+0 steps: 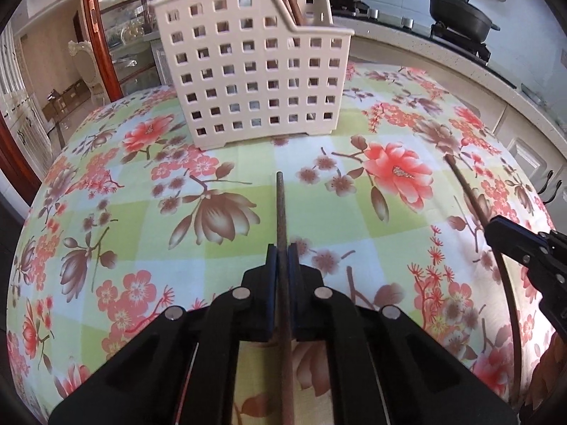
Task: Organize utensils
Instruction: 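Lift both held chopsticks upright and carry them above the caddy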
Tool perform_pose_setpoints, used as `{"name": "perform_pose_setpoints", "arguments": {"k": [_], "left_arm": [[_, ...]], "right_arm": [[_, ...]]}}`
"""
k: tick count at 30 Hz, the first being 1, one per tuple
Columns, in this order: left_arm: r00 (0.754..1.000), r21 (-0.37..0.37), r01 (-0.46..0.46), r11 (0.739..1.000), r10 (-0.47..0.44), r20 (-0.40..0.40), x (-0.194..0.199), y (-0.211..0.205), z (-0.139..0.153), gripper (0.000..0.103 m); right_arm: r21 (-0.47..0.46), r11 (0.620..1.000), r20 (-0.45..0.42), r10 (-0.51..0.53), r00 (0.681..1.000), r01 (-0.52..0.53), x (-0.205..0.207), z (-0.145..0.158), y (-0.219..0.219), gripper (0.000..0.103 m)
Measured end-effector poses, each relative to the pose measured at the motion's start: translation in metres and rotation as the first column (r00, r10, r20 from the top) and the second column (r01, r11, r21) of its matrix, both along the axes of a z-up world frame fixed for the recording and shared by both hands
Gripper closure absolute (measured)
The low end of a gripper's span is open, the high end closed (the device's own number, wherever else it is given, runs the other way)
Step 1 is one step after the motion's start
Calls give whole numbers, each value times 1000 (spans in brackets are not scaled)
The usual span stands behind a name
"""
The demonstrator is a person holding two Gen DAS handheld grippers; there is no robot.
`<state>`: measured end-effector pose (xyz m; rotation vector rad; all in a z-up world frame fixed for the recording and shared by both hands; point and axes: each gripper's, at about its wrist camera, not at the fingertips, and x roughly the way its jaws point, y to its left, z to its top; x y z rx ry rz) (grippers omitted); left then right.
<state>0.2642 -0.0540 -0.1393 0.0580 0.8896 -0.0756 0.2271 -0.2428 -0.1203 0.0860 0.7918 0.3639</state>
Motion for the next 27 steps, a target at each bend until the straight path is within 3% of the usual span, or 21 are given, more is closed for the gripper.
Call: {"name": "perform_pose_setpoints", "arguments": {"k": [11, 20, 27], "left_arm": [[988, -79, 16, 997, -4, 152, -37, 28, 57, 97], [956, -64, 37, 997, -16, 294, -73, 33, 99, 97], [940, -70, 56, 996, -29, 340, -95, 36, 111, 97]], "right_arm": [[22, 999, 74, 38, 997, -39, -4, 26, 21, 97], [34, 998, 183, 48, 982, -55, -18, 61, 33, 97], [46, 995, 291, 71, 954, -88, -36, 88, 44, 97]]}}
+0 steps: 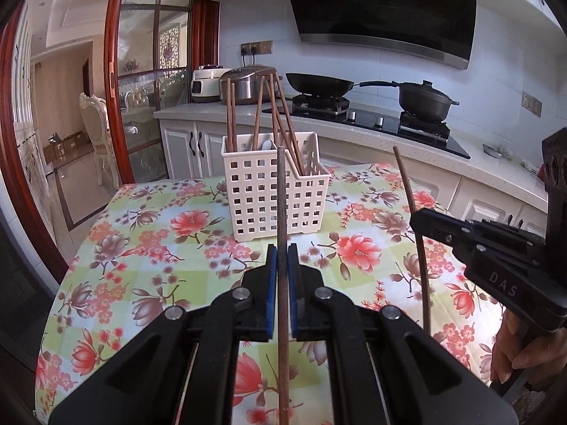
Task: Organize utensils
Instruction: 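Lift both held chopsticks upright and carry them above the caddy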
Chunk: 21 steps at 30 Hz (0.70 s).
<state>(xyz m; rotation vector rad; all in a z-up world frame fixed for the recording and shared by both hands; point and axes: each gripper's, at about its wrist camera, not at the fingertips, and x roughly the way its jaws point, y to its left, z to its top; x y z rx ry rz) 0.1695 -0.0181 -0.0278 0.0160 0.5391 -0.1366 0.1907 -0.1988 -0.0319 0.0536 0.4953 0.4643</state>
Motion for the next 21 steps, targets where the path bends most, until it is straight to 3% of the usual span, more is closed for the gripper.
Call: {"name": "perform_pose_setpoints", "arguments": {"k": [4, 21], "left_arm": [[1000, -12, -9, 1000, 9, 25, -10, 6, 8, 97], [993, -12, -23, 1000, 25, 113, -34, 15, 28, 97]], "right_arm": [[-2, 1000, 59, 14, 998, -13, -11, 10, 7, 97], [-14, 999, 161, 44, 986, -42, -33, 24, 21, 97]]}}
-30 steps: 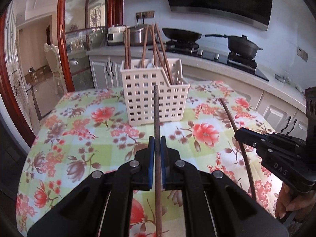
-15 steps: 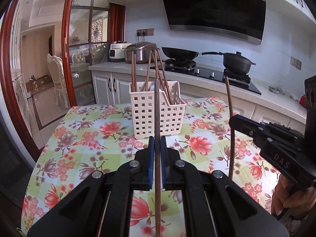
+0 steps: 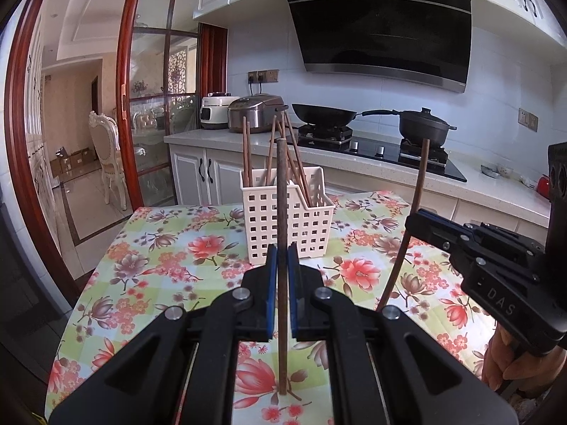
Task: Organize utensils
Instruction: 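Lift both held chopsticks upright and carry them above the caddy, then lower the left tool's chopstick into the caddy while the right tool lowers its chopstick in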
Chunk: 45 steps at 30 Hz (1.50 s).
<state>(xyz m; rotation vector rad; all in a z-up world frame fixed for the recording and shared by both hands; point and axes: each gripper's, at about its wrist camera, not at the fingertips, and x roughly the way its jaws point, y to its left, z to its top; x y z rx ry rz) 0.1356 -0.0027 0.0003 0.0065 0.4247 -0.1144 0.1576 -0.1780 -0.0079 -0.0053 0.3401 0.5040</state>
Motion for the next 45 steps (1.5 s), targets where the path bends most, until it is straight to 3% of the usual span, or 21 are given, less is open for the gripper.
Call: {"name": "perform_pose_setpoints", "arguments": {"k": [33, 45], "left_arm": [[999, 16, 5, 1000, -6, 39, -4, 0, 13, 97], [997, 21, 53, 998, -54, 57, 41, 5, 63, 97]], "right_arm": [[-19, 1000, 42, 5, 999, -4, -5, 14, 5, 97], [-21, 1000, 63, -2, 998, 3, 50, 61, 3, 97]]}}
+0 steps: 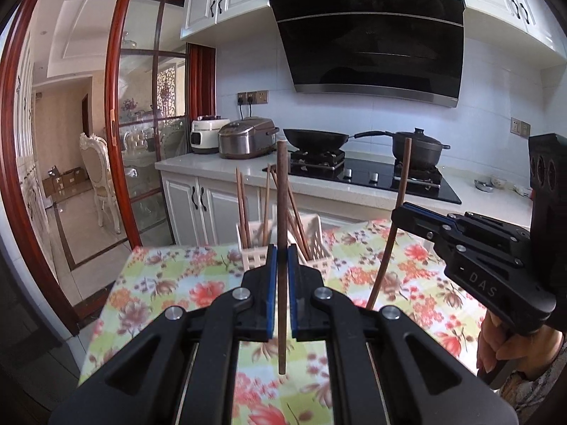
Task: Organize utensils
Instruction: 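Lower the left tool's chopstick into the caddy while the right tool lowers its chopstick in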
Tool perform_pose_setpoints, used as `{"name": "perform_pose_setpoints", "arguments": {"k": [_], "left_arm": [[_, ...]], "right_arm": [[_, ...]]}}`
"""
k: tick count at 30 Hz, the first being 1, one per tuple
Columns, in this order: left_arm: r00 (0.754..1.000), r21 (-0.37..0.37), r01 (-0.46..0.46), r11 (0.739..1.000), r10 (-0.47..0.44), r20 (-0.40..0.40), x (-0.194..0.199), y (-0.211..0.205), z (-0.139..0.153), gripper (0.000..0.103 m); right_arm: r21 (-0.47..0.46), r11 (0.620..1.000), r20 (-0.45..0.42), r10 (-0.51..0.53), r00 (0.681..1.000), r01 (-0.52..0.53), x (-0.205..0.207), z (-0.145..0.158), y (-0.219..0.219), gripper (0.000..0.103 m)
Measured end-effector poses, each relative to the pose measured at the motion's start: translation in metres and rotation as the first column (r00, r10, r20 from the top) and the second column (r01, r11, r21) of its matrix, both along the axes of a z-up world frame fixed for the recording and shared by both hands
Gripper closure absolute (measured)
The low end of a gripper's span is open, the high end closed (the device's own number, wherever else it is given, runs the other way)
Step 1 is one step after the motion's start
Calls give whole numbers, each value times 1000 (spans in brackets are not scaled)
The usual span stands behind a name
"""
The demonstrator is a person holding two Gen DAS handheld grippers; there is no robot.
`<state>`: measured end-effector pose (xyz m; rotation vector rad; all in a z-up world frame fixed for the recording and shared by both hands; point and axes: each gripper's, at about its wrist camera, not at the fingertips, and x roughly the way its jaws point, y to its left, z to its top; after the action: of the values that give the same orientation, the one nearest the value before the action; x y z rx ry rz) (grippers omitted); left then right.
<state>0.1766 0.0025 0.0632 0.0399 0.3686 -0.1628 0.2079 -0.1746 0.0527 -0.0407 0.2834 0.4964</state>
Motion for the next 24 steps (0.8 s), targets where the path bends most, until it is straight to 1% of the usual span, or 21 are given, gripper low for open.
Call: {"name": "perform_pose_setpoints", "arguments": {"k": [6, 11, 15, 19, 24], "left_arm": [[1000, -24, -1, 1000, 1, -3, 32, 9, 28, 97], [1000, -32, -17, 999, 18, 10, 62, 16, 57, 97], [999, -31, -29, 999, 30, 37, 83, 18, 77, 97], [998, -27, -37, 999, 38, 58, 104, 16, 94, 97], [996, -28, -42, 999, 44, 72, 130, 13, 104, 97]], "right_arm": [[-1, 1000, -1, -13, 1000, 13, 30, 22, 2, 97], [12, 1000, 1, -29, 1000, 29, 53, 37, 3, 97], [17, 999, 1, -44, 999, 44, 73, 42, 5, 97], [39, 998, -4, -52, 999, 52, 95, 48, 6, 97], [55, 997, -8, -60, 998, 61, 119, 53, 10, 97]]}}
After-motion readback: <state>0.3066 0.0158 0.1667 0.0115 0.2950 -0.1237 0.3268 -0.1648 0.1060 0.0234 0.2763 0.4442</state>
